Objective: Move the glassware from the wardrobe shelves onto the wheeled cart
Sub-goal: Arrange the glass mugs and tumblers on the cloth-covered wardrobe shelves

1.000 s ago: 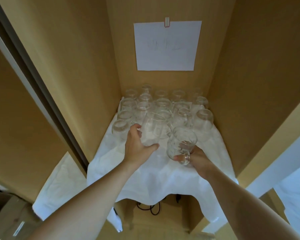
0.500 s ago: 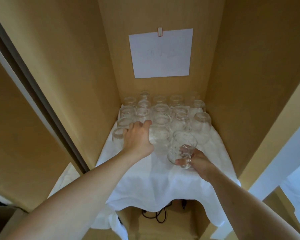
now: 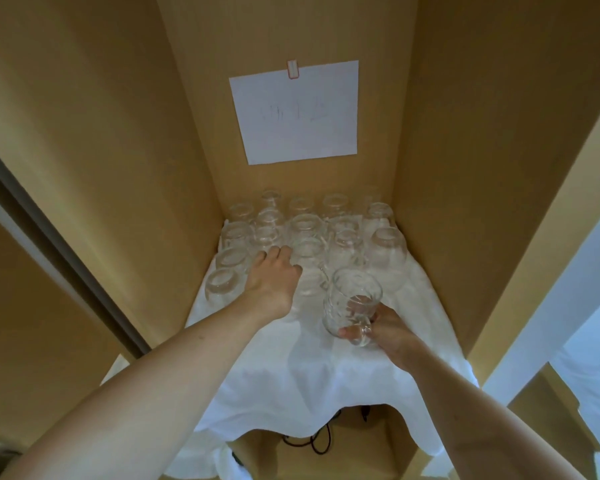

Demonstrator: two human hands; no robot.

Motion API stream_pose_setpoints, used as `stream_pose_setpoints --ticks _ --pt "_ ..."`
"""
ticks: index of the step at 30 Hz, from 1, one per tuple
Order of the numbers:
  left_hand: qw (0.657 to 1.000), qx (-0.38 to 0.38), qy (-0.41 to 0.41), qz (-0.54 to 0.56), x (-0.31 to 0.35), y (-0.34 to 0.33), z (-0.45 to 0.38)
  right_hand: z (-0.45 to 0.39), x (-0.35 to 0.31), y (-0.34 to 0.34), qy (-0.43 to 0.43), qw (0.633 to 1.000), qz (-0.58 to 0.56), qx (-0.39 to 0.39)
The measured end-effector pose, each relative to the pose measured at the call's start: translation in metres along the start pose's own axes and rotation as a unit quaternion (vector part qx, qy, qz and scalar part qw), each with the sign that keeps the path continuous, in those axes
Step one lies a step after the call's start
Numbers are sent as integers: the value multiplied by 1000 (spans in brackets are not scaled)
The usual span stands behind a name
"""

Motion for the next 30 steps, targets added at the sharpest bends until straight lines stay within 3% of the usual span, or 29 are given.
stream_pose_setpoints --ticks 11,14,17,20,24,27,30 --pt "983 15 -66 171 -28 -29 -8 6 -7 -11 -15 998 26 49" --pt "976 31 -71 202 -31 -31 -7 8 -18 -14 -16 994 92 63" --pt "971 48 -73 221 -30 -34 -6 8 -40 -10 28 966 245 74" --pt "965 63 -68 245 -32 -36 -6 5 -63 -10 65 886 458 39" --pt "962 79 -73 253 -33 -38 -7 5 -88 -30 141 706 694 15" --pt "960 84 -78 254 -32 -38 -10 3 -94 -50 198 573 795 9" --pt "959 86 -81 259 -32 -41 -11 5 -80 -68 215 504 836 0"
Point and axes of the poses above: each hand's wrist, its own z-axis away from the middle knuckle, its own y-axis out of the back of the hand, x = y × z, the point moved 2 cm from there along -z, towards the middle knuckle, and after that the axes turned 2 degrees about y, right-handed, at the moved point
